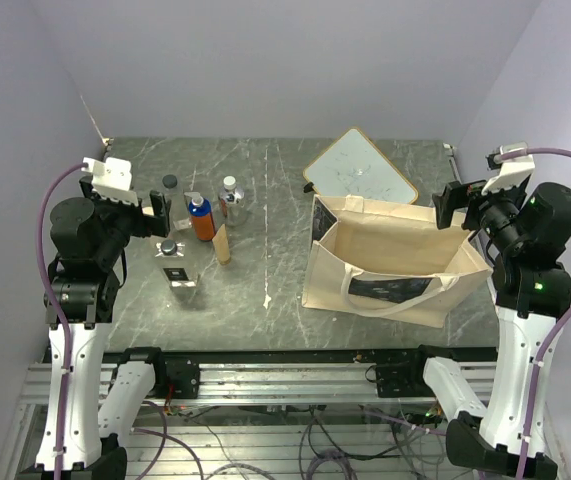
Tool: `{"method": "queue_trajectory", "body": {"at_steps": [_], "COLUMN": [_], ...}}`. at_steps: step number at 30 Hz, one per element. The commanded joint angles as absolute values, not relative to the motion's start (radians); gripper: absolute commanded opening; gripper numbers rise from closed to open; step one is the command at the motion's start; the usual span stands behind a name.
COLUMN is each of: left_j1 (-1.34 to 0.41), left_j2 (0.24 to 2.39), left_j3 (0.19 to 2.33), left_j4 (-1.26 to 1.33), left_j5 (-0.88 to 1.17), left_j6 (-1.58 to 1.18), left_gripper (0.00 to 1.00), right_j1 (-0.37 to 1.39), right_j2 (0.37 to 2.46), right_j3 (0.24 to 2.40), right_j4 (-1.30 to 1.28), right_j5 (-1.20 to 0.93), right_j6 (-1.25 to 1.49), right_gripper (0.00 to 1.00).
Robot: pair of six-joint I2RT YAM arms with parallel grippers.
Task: Place the personal care products into the canvas bag
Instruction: Adjust the object.
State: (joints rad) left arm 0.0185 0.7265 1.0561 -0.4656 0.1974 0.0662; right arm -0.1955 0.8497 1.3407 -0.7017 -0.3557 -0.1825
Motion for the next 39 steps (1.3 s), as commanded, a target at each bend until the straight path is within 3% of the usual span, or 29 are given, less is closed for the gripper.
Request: {"method": "queue_trajectory", "body": {"at_steps": [1, 6, 15, 21, 30, 36, 39], "left_j1": [0.033, 0.033, 0.032, -0.001, -0.402, -0.576, -0.631], "left_j2": [0.733, 0.747, 0.757, 0.816, 0.99, 1.104, 1.164], "left_j3": [1.064, 1.076, 1.085, 1.15, 1.288, 1.319, 1.331], "left_j4": [-0.443, -0.463, -0.49, -0.551, -0.679, -0.67, -0.637], "left_j5": [0.258, 0.302, 0.384, 0.508, 0.484, 0.622, 0.674], "left_j6": [0.064, 0.082, 0.13, 0.224, 0.393, 0.428, 0.397], "left_gripper": [1.0, 0.96, 1.0, 1.0, 1.0, 0.99, 0.97], "right_j1": [-0.202, -0.202, -0.204, -0.204, -0.151, 0.159, 0.224], "right_j2": [0.838, 0.868, 0.87, 0.935, 1.126, 1.201, 1.261], "right_j3": [1.365, 1.407, 1.419, 1.44, 1.525, 1.514, 1.519], "right_j4": [-0.699, -0.732, -0.736, -0.766, -0.834, -0.844, -0.876], "right_j5": [-0.364, -0.387, -0.405, -0.574, -0.814, -0.64, -0.613], "right_j6": [-0.184, -0.174, -0.193, -0.283, -0.449, -0.546, -0.594], "right_gripper": [1.0, 1.0, 1.0, 1.0, 1.0, 1.0, 1.0]}}
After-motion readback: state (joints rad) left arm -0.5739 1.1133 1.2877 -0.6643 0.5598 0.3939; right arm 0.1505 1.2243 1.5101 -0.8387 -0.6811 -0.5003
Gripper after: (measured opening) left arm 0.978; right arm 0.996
